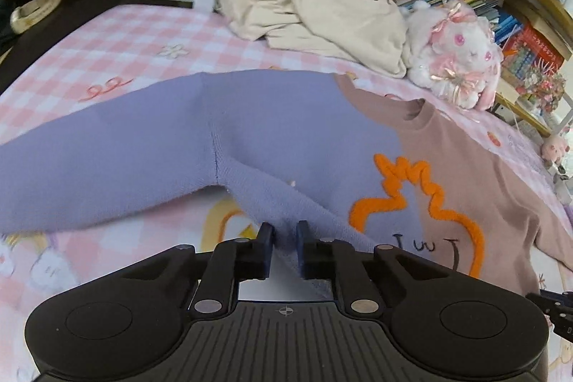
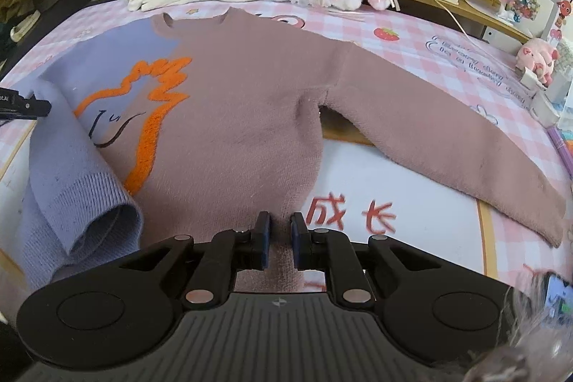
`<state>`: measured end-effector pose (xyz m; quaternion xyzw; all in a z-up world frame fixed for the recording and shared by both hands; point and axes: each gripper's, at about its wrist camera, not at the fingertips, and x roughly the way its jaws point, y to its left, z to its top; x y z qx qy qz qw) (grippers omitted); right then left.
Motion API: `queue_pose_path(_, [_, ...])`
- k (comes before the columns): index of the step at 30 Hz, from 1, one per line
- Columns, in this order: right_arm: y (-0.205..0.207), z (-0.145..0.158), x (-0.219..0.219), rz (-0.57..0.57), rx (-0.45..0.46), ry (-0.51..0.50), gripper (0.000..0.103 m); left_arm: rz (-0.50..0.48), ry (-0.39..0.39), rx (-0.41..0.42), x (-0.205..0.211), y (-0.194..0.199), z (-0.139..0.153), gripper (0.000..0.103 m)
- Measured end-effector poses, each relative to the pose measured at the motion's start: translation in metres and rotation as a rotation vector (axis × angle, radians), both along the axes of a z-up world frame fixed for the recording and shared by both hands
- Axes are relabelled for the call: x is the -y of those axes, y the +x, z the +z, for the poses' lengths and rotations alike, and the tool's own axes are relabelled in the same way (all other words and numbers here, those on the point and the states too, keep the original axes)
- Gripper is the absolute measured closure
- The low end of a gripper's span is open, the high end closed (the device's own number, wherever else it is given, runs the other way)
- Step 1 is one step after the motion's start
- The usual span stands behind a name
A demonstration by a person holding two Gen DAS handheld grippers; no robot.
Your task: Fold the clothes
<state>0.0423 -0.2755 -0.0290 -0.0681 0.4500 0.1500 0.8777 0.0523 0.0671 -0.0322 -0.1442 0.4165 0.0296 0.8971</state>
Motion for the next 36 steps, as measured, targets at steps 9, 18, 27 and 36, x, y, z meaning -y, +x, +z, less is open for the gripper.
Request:
queue_pose_path(9, [0.034,-0.001,-0.001,-0.046,0.011,-0.017,0.091,-0.037,-0.056,0.013,-0.007,0.053,0.001,0.088])
queue_pose_path(18, [0.030,-0.003,0.005,-0.014,0.014,0.011,0.089,-0.069,-0.342,-0.011,0.019,-0.004,0.019,0.086])
queue_pose_path(27, [0.034,-0.004,0.016,0.039,-0.001,0.067,0.089,0.075,-0.574,-0.108,0.044,-0.021,-0.008,0.086])
queue_pose_path(36, [0.036,-0.005,0.025,0.116,0.003,0.092,0.088,0.254,-0.710,-0.134,0.060,-0.026,-0.031,0.056])
